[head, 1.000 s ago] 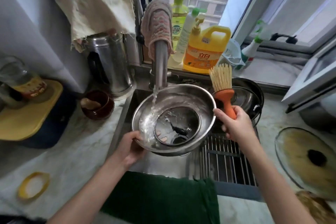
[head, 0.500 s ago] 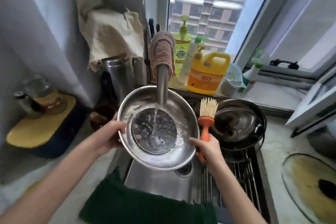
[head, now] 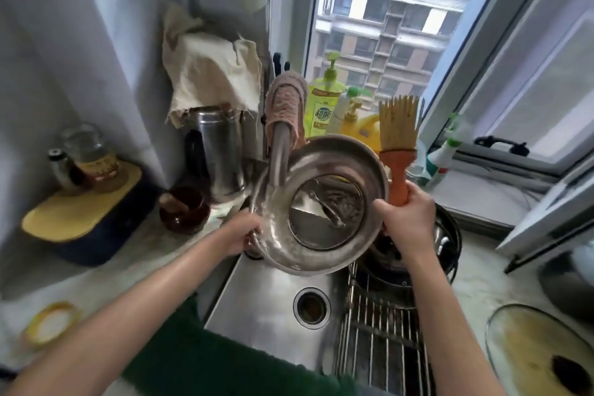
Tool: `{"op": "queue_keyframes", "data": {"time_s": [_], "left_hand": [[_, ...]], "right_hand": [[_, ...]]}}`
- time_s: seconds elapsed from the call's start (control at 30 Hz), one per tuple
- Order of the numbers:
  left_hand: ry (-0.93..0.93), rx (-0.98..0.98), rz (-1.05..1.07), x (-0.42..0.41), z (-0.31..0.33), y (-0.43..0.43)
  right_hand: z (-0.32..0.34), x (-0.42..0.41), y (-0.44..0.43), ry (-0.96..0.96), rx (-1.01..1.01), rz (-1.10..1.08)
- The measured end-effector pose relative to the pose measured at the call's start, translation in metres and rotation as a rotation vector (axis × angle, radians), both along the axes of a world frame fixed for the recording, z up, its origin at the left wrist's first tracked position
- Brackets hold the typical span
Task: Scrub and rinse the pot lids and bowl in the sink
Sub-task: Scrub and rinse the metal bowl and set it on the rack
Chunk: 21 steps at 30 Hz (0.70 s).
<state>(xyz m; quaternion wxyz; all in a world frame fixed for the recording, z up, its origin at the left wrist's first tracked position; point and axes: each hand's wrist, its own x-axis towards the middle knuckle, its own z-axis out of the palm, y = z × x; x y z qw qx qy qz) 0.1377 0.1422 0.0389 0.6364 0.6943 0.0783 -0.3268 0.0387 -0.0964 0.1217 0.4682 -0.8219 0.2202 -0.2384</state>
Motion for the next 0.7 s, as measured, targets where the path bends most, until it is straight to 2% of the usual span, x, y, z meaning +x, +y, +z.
{"op": "queue_keyframes", "data": {"time_s": [0.13, 0.27, 0.33, 0.43, 0.5, 0.6, 0.7], "left_hand": [[0.141, 0.028, -0.046, -0.014, -0.001, -0.012], [0.161, 0.106, -0.047, -0.016, 0.006, 0.003], [0.140, 0.158, -0.063, -0.018, 0.011, 0.009], [0.069, 0.182, -0.060, -0.020, 0.014, 0.016], [0.015, 0.161, -0.050, -0.022, 0.008, 0.018], [-0.036, 0.118, -0.029, -0.028, -0.009, 0.012], [0.023, 0.056, -0.039, -0.034, -0.031, -0.004]], "right_hand": [[0.012, -0.006, -0.022, 0.240, 0.080, 0.019], [-0.016, -0.014, -0.038, 0.448, 0.255, 0.042], [-0.037, -0.019, -0.038, 0.487, 0.310, 0.069], [-0.063, -0.023, -0.028, 0.395, 0.383, 0.077], [-0.074, -0.026, -0.023, 0.263, 0.350, 0.034], [-0.075, -0.030, -0.021, 0.077, 0.153, 0.025], [-0.063, -0.037, -0.023, -0.043, -0.073, 0.087]]}}
